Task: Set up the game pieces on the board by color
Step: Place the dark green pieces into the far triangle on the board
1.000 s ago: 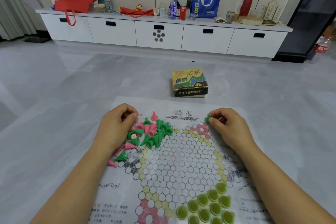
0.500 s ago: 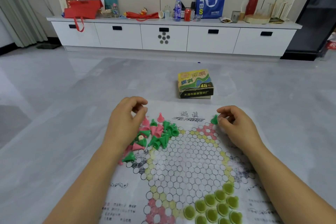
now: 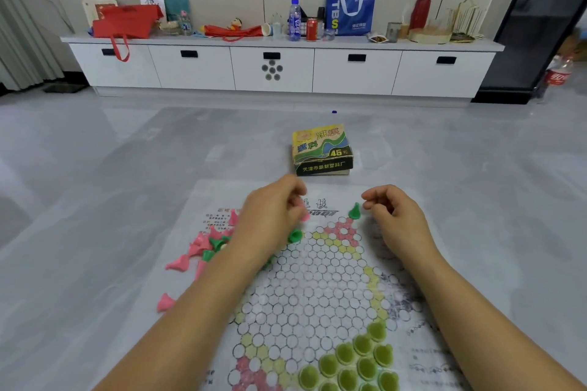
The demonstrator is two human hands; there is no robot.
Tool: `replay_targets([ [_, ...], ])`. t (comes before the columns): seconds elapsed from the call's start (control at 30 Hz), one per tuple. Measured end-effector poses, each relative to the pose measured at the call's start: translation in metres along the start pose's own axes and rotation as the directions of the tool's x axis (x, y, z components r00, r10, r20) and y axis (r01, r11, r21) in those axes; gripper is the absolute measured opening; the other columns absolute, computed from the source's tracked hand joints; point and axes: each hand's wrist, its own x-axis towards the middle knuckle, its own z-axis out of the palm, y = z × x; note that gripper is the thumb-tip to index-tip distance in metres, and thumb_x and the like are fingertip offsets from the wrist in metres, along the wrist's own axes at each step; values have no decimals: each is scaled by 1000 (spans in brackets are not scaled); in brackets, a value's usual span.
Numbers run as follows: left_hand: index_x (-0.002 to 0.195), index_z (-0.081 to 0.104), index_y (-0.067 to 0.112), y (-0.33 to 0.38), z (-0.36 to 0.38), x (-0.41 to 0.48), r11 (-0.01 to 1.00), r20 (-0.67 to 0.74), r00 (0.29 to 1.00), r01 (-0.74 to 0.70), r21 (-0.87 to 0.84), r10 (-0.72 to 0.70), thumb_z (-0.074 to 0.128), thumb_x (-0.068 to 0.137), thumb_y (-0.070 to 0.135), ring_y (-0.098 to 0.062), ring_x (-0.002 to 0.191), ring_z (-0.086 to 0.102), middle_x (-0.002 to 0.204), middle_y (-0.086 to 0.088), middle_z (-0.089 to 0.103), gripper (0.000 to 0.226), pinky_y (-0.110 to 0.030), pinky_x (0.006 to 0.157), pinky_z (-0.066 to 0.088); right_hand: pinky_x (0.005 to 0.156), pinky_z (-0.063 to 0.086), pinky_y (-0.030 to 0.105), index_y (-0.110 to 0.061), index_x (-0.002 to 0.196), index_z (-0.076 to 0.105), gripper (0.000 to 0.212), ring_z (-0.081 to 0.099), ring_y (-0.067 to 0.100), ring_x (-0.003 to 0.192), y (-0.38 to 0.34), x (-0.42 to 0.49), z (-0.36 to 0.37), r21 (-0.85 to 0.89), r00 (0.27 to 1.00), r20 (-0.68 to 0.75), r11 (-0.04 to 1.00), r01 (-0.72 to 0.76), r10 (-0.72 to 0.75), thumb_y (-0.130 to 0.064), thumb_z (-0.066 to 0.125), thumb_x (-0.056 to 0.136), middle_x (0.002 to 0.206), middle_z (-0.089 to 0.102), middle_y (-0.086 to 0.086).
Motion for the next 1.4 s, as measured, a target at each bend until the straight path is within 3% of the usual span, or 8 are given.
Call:
replay_targets([
  [0.2,104,54,19,18,41,16,1000,70,998,8,-22,-7,59,83,11,-13,85,59,88,8,64,23,-34,83,49,61,39,18,-24,88,58,21,49,5,70,-1,0,1,-182,996,57,981,74,-64,-5,51,81,94,58,-4],
  [0.43,89,65,19,8,45,23,996,41,998,-42,77,39,65,80,25,-13,85,49,83,8,50,10,-29,80,39,61,37,14,-24,87,57,22,48,2,69,1,1,1,-226,995,49,970,94,-85,-4,49,82,94,56,-6],
  [0.7,105,65,20,13,47,21,991,75,993,-96,93,90,59,85,25,-15,96,53,100,1,61,22,-33,90,42,62,38,15,-24,88,57,21,49,2,71,1,1,1,-223,996,46,971,90,-82,-5,48,83,96,58,-4],
  [0.8,113,61,19,15,32,22,999,23,999,-47,5,47,56,87,22,-11,88,56,98,3,63,26,-28,86,47,61,39,16,-23,90,57,22,49,3,72,1,1,0,-207,997,44,976,75,-67,-4,47,84,98,58,-3],
  [0.9,103,62,19,7,-1,29,995,-100,994,30,-99,-40,55,88,17,-4,73,52,80,13,56,17,-15,67,42,64,42,19,-23,92,58,22,51,5,76,1,1,0,-175,998,39,983,58,-52,-5,47,85,99,59,-2],
  [1.1,94,64,14,-28,-46,32,971,-33,972,235,50,-234,62,84,19,-17,79,55,84,1,59,11,-26,67,41,65,42,23,-27,93,59,23,50,6,74,1,0,0,-185,995,70,979,82,-70,-8,50,83,100,58,-4],
  [1.27,113,60,18,6,-10,26,1000,80,997,10,-23,-8,56,88,21,-9,96,53,112,2,60,26,-23,88,42,75,44,28,-33,101,61,22,50,5,76,2,0,1,-279,984,131,948,157,-124,-20,58,83,101,53,-7],
  [1.4,124,52,22,22,37,19,962,259,964,-126,244,60,52,89,31,-20,115,42,121,-4,49,36,-34,98,33,72,39,26,-33,111,57,29,48,-1,74,4,2,1,-299,982,123,938,176,-145,-23,59,84,102,53,-7],
])
